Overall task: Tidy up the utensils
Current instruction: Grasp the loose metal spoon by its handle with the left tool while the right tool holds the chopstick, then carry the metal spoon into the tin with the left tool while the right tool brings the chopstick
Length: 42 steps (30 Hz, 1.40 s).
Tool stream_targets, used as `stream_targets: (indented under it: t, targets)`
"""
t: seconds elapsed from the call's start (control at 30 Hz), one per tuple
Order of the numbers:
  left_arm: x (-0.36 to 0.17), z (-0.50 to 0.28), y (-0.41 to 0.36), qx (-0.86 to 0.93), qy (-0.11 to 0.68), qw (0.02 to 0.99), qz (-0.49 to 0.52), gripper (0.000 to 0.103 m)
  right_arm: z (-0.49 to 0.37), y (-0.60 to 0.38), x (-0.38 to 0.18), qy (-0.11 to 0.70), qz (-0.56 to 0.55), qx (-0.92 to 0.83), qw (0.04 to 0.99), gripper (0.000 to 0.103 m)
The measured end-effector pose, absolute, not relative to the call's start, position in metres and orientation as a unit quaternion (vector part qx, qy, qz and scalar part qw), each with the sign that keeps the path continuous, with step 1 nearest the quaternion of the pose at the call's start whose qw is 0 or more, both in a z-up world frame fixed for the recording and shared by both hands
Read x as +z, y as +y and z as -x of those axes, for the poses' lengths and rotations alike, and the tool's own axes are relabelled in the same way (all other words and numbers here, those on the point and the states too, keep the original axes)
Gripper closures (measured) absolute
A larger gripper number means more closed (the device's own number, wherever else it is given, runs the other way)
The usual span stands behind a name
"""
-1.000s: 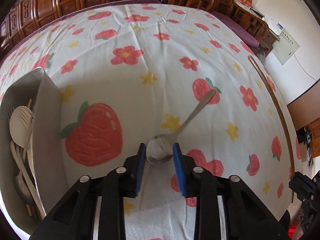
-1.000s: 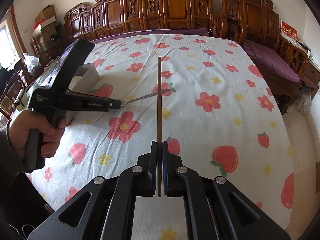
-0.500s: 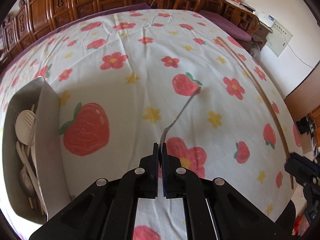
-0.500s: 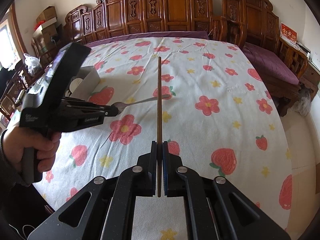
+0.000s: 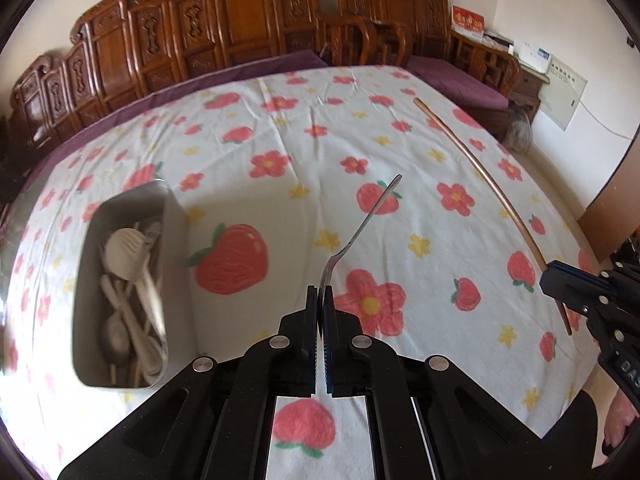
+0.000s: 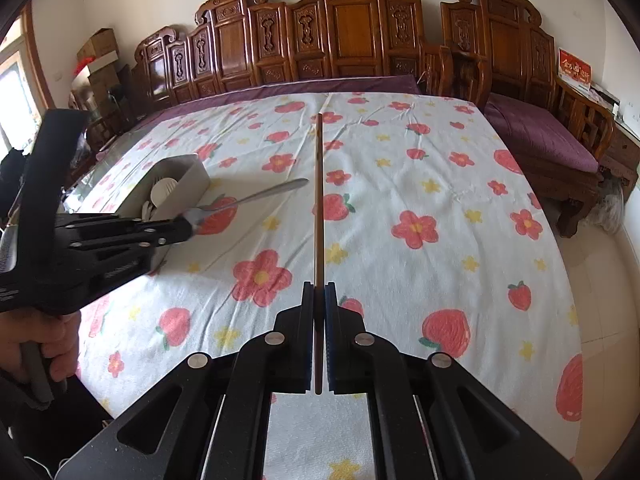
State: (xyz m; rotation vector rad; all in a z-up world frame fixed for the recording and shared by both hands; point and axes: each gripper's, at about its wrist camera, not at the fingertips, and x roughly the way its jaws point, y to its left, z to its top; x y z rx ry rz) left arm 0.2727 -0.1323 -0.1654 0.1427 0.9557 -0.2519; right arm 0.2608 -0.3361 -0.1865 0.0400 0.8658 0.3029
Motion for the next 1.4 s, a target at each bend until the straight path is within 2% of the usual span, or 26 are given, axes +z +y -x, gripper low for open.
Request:
stream_targets:
  t: [1.0, 1.4]
  targets:
    - [-0.105, -0.204, -0.038, -0.041, 0.422, 0.905, -0.039, 0.101, -0.243, -0.306, -0.170, 0.398, -0.014, 0.197, 0.896, 0.097]
    - [-0.125, -0.234, 0.007, -0.021, 0.411, 0.912, 0.011, 0.101, -0.239, -0.289, -0.165, 0.396, -0.008, 0.204, 0.895, 0.097]
